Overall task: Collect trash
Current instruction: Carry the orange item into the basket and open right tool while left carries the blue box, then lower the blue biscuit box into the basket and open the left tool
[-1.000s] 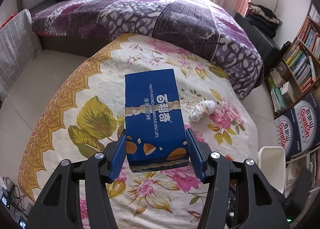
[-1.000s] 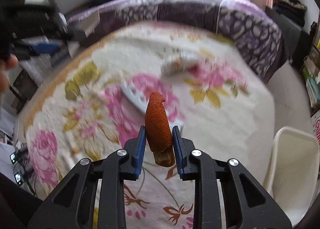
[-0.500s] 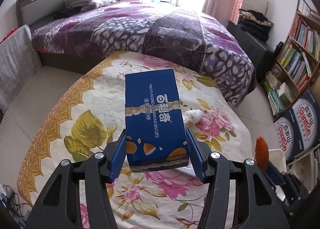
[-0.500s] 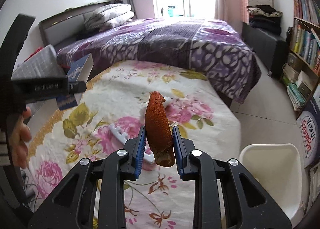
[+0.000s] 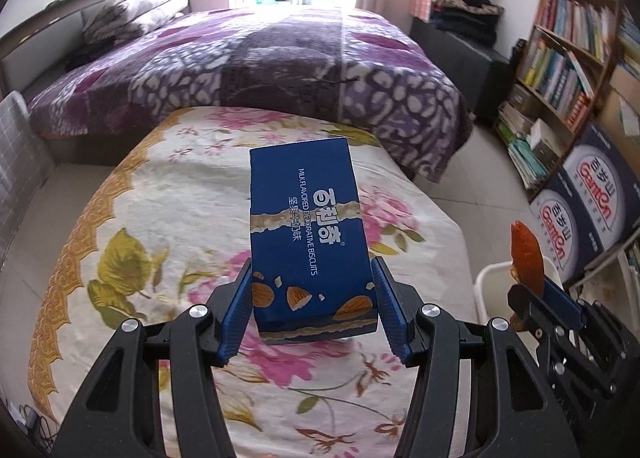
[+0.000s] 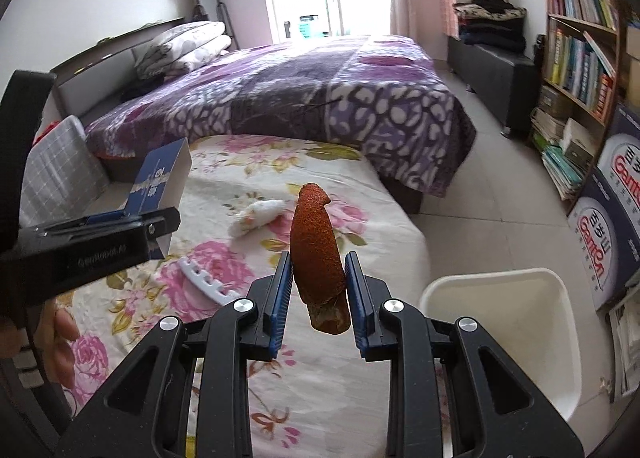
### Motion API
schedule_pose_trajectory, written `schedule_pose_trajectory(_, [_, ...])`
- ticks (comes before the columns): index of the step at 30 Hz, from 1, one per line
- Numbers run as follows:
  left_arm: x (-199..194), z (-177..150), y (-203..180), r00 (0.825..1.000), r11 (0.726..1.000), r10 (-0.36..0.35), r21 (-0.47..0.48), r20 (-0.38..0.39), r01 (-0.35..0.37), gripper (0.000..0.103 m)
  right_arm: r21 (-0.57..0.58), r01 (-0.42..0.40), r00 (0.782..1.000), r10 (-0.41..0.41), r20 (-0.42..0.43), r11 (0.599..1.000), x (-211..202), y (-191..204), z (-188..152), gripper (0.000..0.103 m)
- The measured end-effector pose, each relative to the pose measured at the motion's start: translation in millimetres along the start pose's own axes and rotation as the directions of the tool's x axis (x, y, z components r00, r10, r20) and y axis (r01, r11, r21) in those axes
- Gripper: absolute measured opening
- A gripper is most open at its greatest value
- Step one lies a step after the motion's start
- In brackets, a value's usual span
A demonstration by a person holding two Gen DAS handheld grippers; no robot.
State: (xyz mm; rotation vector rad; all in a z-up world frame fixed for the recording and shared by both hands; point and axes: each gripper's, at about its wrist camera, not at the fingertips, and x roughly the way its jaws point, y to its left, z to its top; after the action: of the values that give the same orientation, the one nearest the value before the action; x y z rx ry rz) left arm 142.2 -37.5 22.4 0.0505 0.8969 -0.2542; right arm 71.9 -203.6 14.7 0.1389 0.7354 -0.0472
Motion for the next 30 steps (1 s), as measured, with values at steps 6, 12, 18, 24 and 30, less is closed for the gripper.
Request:
schedule_pose_trajectory(6, [6,-2,-31,0.999,0.998,-0.034,0.044,-0.009,0.034,0.056,0.048,0.060,0.998,-0.060,-0.014,0.997,-4,-30,-3,0.026])
schedule_pose_trajectory(12, [9,-4,-59,0.997,0.994,-0.075,0.072,-0.021,0.077,0.056,0.101,0.135,0.990,-0.130,-0.054,0.986,-5,-64,-6,0.026])
schedule_pose_trajectory(18, [15,-9,-89,0.993,0.988,-0.110,0.106,-0.038,0.114,0.056,0.187,0.217,0.974,-0.199,-0.113,0.958,-8,-105,-16,0.029])
schedule_pose_trajectory(24, [21,-13,-115,0.988,0.980,-0.139,0.133,-0.060,0.146,0.056,0.246,0.311,0.950,-0.290,-0.118,0.918,-21,-138,-24,0.060])
schedule_pose_trajectory(30, [26,-17,-143,0.981,0.971,-0.172,0.152,-0.086,0.184,0.056,0.300,0.347,0.938,-0.326,-0.120,0.888,-36,-168,-31,0.074])
